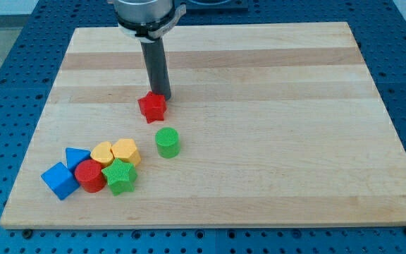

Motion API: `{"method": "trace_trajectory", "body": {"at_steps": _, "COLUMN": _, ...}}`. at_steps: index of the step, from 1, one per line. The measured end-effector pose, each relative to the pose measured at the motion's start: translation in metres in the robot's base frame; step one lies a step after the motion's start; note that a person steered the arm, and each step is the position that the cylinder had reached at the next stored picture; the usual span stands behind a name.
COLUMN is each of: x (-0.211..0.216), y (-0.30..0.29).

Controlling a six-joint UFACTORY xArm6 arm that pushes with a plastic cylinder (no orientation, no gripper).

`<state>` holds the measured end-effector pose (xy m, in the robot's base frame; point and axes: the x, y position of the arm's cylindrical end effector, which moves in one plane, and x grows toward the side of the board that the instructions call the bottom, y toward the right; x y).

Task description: Push the red star to the top of the triangle

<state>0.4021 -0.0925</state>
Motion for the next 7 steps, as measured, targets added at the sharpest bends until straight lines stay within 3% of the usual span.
{"method": "trace_trajectory", "body": {"at_steps": 4, "x": 0.016, "y": 0.034}}
{"method": "trace_trajectory", "body": {"at_steps": 7, "x": 0.033, "y": -0.023}}
